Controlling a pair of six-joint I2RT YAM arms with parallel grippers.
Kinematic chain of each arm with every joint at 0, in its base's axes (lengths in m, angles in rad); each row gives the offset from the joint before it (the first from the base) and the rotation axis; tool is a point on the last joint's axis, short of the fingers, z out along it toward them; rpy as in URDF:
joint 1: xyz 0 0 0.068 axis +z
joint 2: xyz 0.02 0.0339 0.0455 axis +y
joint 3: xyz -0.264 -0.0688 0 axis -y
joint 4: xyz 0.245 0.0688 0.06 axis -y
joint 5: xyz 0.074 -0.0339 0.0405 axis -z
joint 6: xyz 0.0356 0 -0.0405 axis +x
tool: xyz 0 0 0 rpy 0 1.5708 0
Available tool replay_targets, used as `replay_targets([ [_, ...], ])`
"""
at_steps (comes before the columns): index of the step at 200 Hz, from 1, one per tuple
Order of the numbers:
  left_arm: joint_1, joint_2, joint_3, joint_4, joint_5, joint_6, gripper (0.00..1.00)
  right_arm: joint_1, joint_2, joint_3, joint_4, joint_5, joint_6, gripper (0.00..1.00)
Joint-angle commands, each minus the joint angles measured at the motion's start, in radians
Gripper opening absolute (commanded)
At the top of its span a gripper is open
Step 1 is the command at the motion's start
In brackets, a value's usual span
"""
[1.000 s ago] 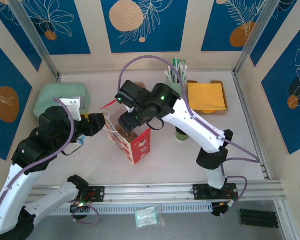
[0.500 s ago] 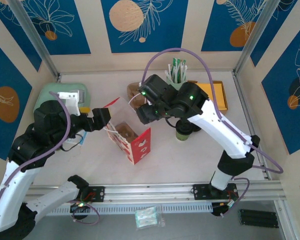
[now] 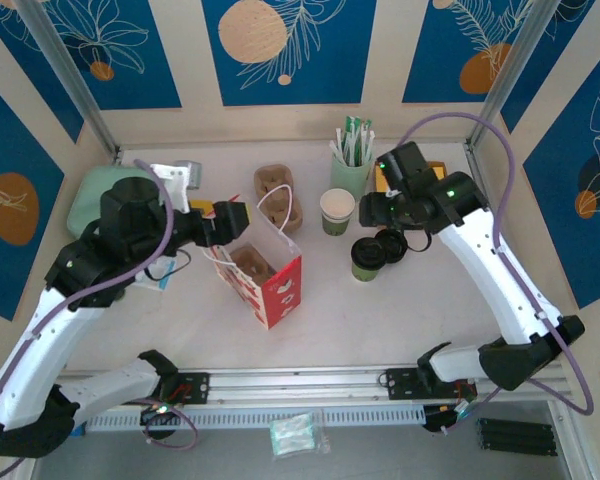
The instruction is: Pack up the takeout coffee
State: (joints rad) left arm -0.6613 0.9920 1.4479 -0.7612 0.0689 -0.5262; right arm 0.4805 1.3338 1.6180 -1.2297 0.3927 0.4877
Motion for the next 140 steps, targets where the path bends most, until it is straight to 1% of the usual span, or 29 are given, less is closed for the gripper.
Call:
replay_targets([
  [1,-0.066,0.035,0.058,0.049,-0.030,0.011,0.99,-0.071,-0.014,-0.061,0.052,-0.169,-0.004,0.68],
  [17,-0.129,0.080,0.091,0.049,-0.073,0.033,0.99,-0.099,0.004,-0.093,0.059,-0.207,-0.019,0.68],
  [32,-0.175,0.125,0.122,0.049,-0.088,0.046,1.00,-0.113,0.035,-0.116,0.056,-0.210,-0.033,0.68],
  [81,-0.312,0.250,0.203,0.050,-0.152,0.091,0.99,-0.117,0.120,-0.189,0.068,-0.163,-0.062,0.69],
  [125,-0.383,0.326,0.242,0.044,-0.206,0.116,0.99,-0.106,0.189,-0.201,0.072,-0.156,-0.097,0.71],
  [130,-0.388,0.331,0.245,0.044,-0.207,0.119,0.99,-0.101,0.199,-0.201,0.070,-0.152,-0.100,0.72],
  [133,-0.391,0.336,0.246,0.042,-0.208,0.118,0.99,-0.100,0.204,-0.199,0.069,-0.150,-0.104,0.82],
  [136,-0.393,0.340,0.247,0.042,-0.209,0.118,0.99,-0.098,0.209,-0.197,0.067,-0.148,-0.107,0.85],
  [140,-0.395,0.344,0.249,0.042,-0.210,0.120,0.99,-0.095,0.216,-0.195,0.066,-0.141,-0.109,0.86],
])
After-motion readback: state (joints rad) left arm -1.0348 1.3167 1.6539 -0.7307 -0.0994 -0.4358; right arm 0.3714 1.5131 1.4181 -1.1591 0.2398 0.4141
